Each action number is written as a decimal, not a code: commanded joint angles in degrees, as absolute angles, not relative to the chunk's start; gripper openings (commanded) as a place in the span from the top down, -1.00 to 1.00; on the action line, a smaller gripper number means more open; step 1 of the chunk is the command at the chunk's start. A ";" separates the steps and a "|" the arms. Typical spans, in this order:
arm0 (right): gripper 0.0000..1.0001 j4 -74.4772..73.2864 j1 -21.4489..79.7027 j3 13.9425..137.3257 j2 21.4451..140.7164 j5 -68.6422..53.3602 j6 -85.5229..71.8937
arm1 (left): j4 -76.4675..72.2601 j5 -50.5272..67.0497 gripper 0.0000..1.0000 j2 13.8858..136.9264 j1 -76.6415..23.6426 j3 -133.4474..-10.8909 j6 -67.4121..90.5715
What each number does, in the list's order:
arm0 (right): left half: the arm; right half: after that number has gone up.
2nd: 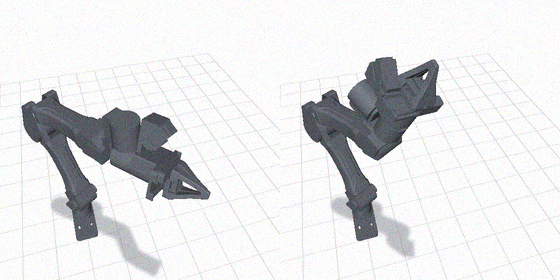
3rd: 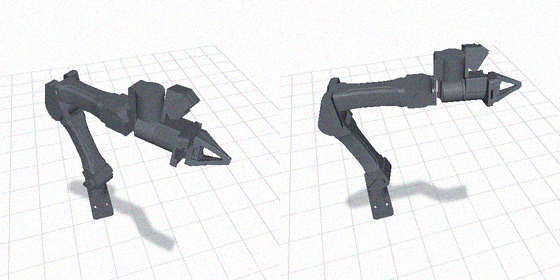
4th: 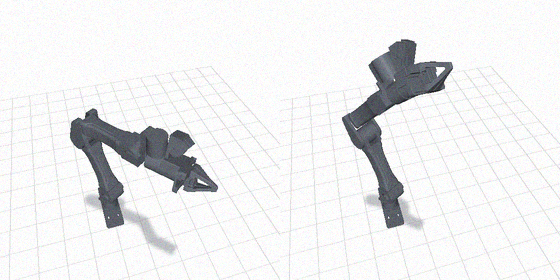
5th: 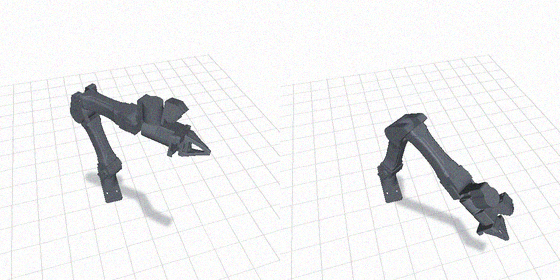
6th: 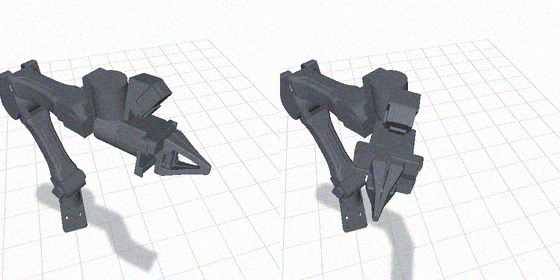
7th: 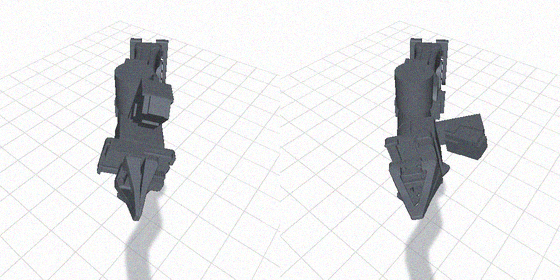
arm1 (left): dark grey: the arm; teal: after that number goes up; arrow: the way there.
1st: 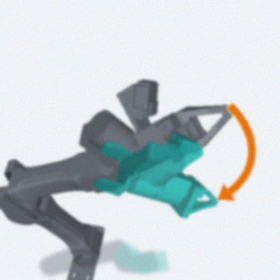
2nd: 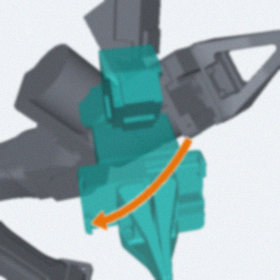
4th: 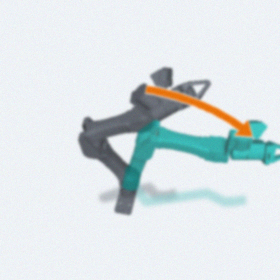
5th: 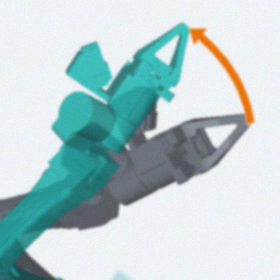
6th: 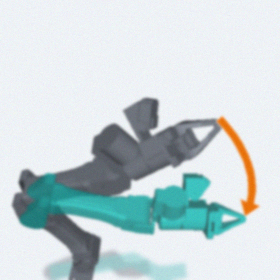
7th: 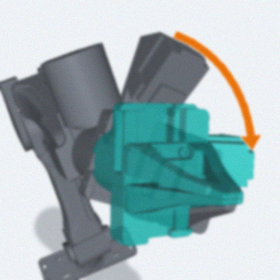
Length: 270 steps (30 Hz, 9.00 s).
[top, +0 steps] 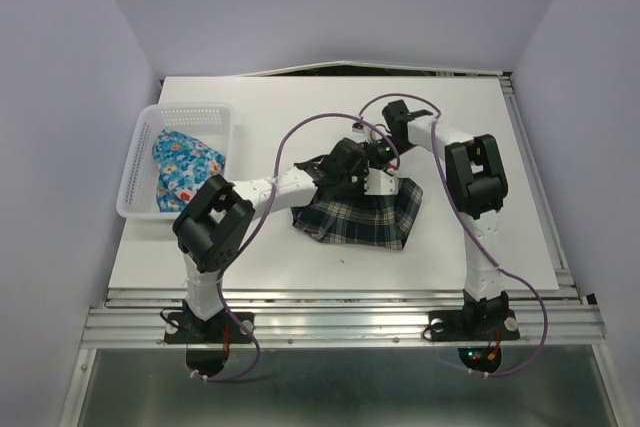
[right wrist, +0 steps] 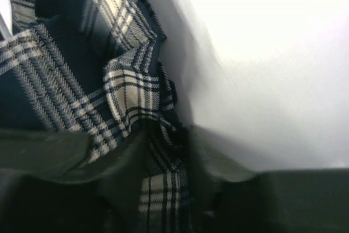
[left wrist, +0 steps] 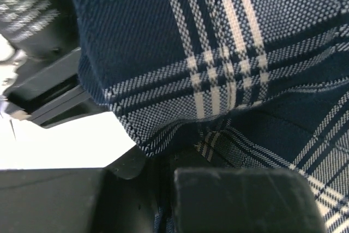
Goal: Fold and stack the skirts
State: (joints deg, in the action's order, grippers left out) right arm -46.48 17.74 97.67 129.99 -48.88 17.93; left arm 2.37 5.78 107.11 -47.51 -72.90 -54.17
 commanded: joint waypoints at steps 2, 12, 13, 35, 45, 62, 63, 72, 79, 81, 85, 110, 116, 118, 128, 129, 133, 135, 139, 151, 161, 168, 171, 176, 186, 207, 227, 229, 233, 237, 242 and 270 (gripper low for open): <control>-0.04 -46.68 18.63 104.06 129.91 -38.25 15.30 | -8.08 3.96 0.98 106.26 -47.29 -69.70 -53.96; -0.06 -47.46 13.45 119.00 131.13 -32.25 8.88 | -8.26 5.10 0.13 107.75 -47.37 -68.29 -54.76; -0.06 -47.55 12.84 119.26 130.70 -32.95 8.18 | -8.00 4.92 -0.08 107.67 -47.37 -68.29 -54.49; 0.06 -46.23 0.53 94.51 98.36 -56.24 6.50 | 11.94 6.24 -0.97 94.05 -45.01 -86.03 -42.38; 0.22 -40.10 11.85 77.80 86.75 -63.37 3.44 | 6.08 31.42 -0.97 81.30 -28.84 -73.06 -2.66; 0.15 -25.93 9.94 68.81 107.38 -58.90 1.47 | -40.69 50.72 -0.49 108.09 -25.14 -53.69 37.62; 0.15 -26.62 9.93 69.51 108.53 -57.58 2.45 | -40.78 50.28 -0.48 109.67 -25.14 -54.66 37.53; 0.16 -32.51 7.73 83.83 120.67 -43.60 10.89 | -32.79 45.79 -0.47 111.37 -25.14 -63.01 31.39; -0.12 -42.62 7.73 98.51 116.99 -38.16 16.53 | -15.40 33.01 -0.68 95.30 -25.22 -68.64 15.48; -0.37 -42.98 7.73 100.10 113.04 -36.05 12.34 | -12.76 27.54 -0.72 88.70 -25.22 -68.73 12.93; -0.60 -39.93 9.39 95.66 104.26 -27.29 1.17 | -5.03 14.89 -0.77 77.99 -25.22 -68.73 8.88; -0.91 -28.65 35.78 79.36 113.55 19.60 -18.46 | 7.91 -4.66 -0.91 70.49 -22.15 -66.62 13.97; -0.84 -25.58 22.43 81.21 116.63 11.88 -10.30 | 8.88 -3.96 -0.93 71.37 -22.15 -66.53 12.75; -0.83 -25.14 16.91 82.61 117.16 8.28 -5.03 | 9.23 -3.69 -0.93 71.72 -22.06 -66.71 12.04; -0.81 -25.75 0.10 96.84 126.20 -5.09 13.79 | 10.37 -1.05 -0.97 74.09 -21.88 -68.38 9.58; -0.81 -25.75 -0.78 98.33 128.47 -5.71 14.93 | 10.37 -0.88 -0.97 74.27 -21.71 -68.38 9.41; -0.80 -26.54 -3.86 106.16 134.02 -7.82 17.05 | 10.55 -0.70 -0.97 74.00 -21.36 -68.12 8.26; -0.80 -26.54 -4.39 110.03 136.57 -9.04 17.75 | 10.55 -0.79 -0.97 73.74 -21.10 -67.59 8.09; -0.80 -25.75 -4.39 113.55 138.25 -11.16 17.67 | 10.55 -0.26 -0.97 73.39 -20.66 -66.62 7.74; -0.96 -27.33 -4.39 122.78 133.34 -14.93 8.88 | 10.46 1.76 -0.97 72.60 -20.21 -67.85 5.72; -1.00 -32.95 -4.39 127.54 113.49 -23.46 7.20 | 22.40 10.36 -0.97 78.48 -16.97 -86.04 -5.00; -1.00 -33.49 -4.39 102.60 90.82 -26.09 8.51 | 28.82 16.26 -0.97 79.54 -7.94 -88.16 -6.33; -1.00 -34.54 -4.39 89.71 81.78 -30.83 9.23 | 31.90 14.24 -0.97 77.80 -3.27 -86.58 -7.46; -1.00 -36.21 -4.39 76.57 74.98 -32.78 9.58 | 32.34 11.18 -0.94 71.56 8.59 -77.99 -13.43; -1.00 -34.80 -4.39 69.52 74.44 -35.07 6.77 | 29.98 0.71 -0.96 81.90 12.13 -69.87 -14.34; -1.00 -35.77 -4.39 71.72 76.11 -35.07 8.09 | 18.20 11.15 0.34 91.60 15.73 -71.80 -1.50; -1.00 -34.19 -4.39 75.50 78.22 -34.98 3.69 | 13.80 20.49 1.00 67.67 -14.92 -86.51 -18.63; -1.00 -34.71 -4.39 75.76 78.57 -34.54 4.39 | 14.32 19.69 0.98 67.94 -20.27 -83.25 -19.51; -1.00 -38.92 -4.39 77.08 81.29 -33.84 7.37 | 16.77 20.73 -0.39 69.78 -26.36 -73.23 -18.98; -1.00 -43.50 -4.39 77.96 84.02 -37.60 10.89 | 17.49 19.77 -0.97 71.11 -27.60 -67.85 -14.94; -0.98 -45.70 -0.38 74.63 82.89 -41.22 13.80 | 18.45 19.43 -0.97 70.22 -26.55 -67.76 -13.37; -0.18 -33.57 45.35 66.35 95.00 -20.65 1.41 | 17.32 23.38 -0.82 68.64 -7.56 -63.55 -3.87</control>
